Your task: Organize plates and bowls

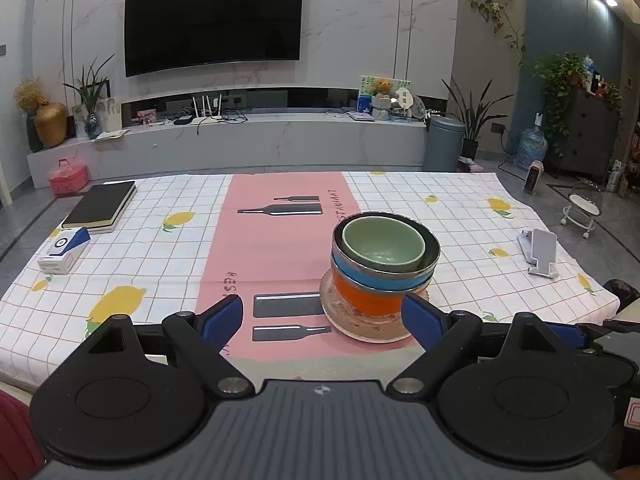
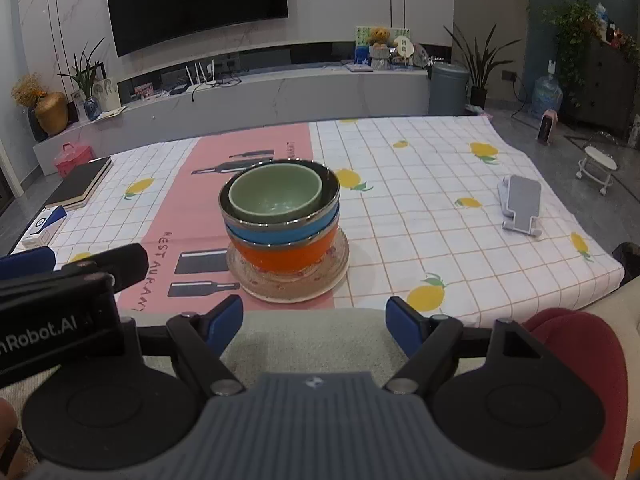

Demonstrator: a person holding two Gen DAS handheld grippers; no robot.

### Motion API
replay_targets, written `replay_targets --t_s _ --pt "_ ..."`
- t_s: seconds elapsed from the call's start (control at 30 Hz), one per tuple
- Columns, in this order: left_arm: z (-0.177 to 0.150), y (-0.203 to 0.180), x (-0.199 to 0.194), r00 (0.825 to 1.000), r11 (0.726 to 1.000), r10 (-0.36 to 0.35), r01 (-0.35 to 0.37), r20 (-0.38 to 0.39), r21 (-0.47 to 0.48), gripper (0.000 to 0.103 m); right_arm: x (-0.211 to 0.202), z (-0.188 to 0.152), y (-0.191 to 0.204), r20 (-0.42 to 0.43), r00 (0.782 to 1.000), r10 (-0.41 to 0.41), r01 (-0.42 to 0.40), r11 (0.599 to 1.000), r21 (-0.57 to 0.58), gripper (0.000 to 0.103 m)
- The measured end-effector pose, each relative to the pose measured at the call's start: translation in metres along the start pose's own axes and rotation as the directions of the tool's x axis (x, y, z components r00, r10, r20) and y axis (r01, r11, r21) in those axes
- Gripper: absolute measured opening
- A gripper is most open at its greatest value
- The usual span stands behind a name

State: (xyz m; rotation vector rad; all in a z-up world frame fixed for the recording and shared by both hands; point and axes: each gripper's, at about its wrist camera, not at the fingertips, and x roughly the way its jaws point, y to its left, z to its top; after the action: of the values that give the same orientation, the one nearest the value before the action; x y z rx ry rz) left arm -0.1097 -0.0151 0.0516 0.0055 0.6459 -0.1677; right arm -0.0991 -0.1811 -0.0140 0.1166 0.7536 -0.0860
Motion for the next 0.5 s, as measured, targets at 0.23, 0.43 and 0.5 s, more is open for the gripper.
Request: replay_targets --t_s 0.23,0.43,0.5 --pt "-0.0009 -0.0005 -0.0018 1.0 1.0 0.014 -0.014 0.006 -0.004 0.103 0.0012 -0.0003 -0.0004 -0.006 1.0 0.008 -0.008 1.0 0.005 0.077" --pt "-0.0017 -0.0007 -0.002 1.0 1.0 0.028 -0.028 0.01 -0.006 0.103 0.0043 -0.0005 -0.0029 -0.016 1.0 0.01 -0.009 1.0 0.018 0.077" --pt "-0.0018 -0.0005 -0.002 0.999 1.0 0.03 -0.03 0.011 -0.006 0.103 0.0044 -0.0006 -0.003 -0.016 1.0 0.008 -0.008 1.0 0.019 0.077"
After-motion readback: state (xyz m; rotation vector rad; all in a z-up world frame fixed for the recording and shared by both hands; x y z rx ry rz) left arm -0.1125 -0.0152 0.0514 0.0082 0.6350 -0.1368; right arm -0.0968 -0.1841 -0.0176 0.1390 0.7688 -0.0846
